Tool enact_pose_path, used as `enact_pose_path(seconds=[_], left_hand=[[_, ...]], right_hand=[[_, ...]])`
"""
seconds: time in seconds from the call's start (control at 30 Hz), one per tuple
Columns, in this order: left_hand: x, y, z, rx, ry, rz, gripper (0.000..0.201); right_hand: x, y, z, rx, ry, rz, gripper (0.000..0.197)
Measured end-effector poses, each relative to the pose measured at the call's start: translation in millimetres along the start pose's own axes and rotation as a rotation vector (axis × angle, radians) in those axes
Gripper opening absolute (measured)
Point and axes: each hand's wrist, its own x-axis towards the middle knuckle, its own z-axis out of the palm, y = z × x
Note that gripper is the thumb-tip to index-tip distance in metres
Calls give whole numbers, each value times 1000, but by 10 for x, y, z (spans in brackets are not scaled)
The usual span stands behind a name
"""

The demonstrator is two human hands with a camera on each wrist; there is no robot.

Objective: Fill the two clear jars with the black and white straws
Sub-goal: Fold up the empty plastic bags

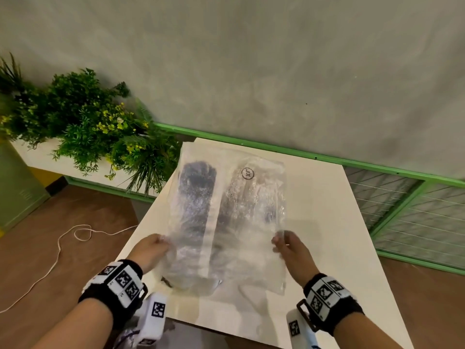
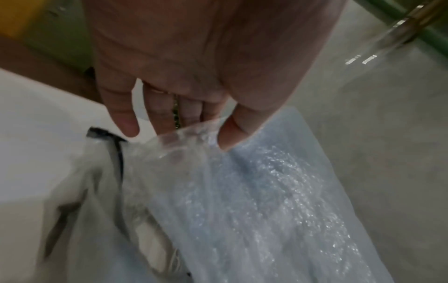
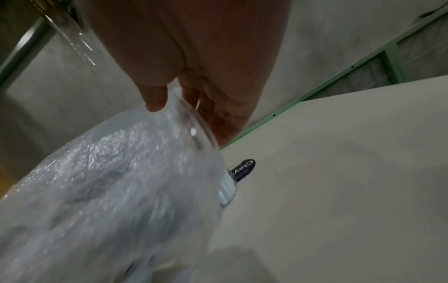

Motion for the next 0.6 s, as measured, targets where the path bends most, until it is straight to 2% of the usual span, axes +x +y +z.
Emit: enact_pose_path(seconds=[0.03, 0.1, 0.17, 0.23, 0.3, 0.4, 0.47, 0.53, 0.6], left_hand=[[3, 57, -22, -47, 11, 41, 15], [-41, 188, -50, -134, 49, 161, 50], [-120, 347, -65, -161, 76, 289, 67], [-162, 460, -72, -112, 11, 378, 68], [-165, 530, -109, -2, -71, 413, 61], [-136, 538, -190, 4, -82, 387, 35], [-142, 565, -216, -29, -82, 386, 26], [-175, 610, -215, -2, -170, 401, 39], [-172, 632, -239, 15, -198, 416, 47]], right_hand=[[34, -41, -29, 57, 5, -10, 26], [85, -122, -77, 166, 11, -51, 51], [102, -198, -93, 153, 1, -132, 56], [117, -233, -105, 87, -32, -214, 53], [121, -270, -145, -34, -65, -263, 51], [110, -359, -250, -126, -141, -245, 66], [111, -426, -296, -215, -186, -260, 78], [107, -481, -301, -306, -212, -316, 86], [110, -529, -293, -320, -131, -373, 85]])
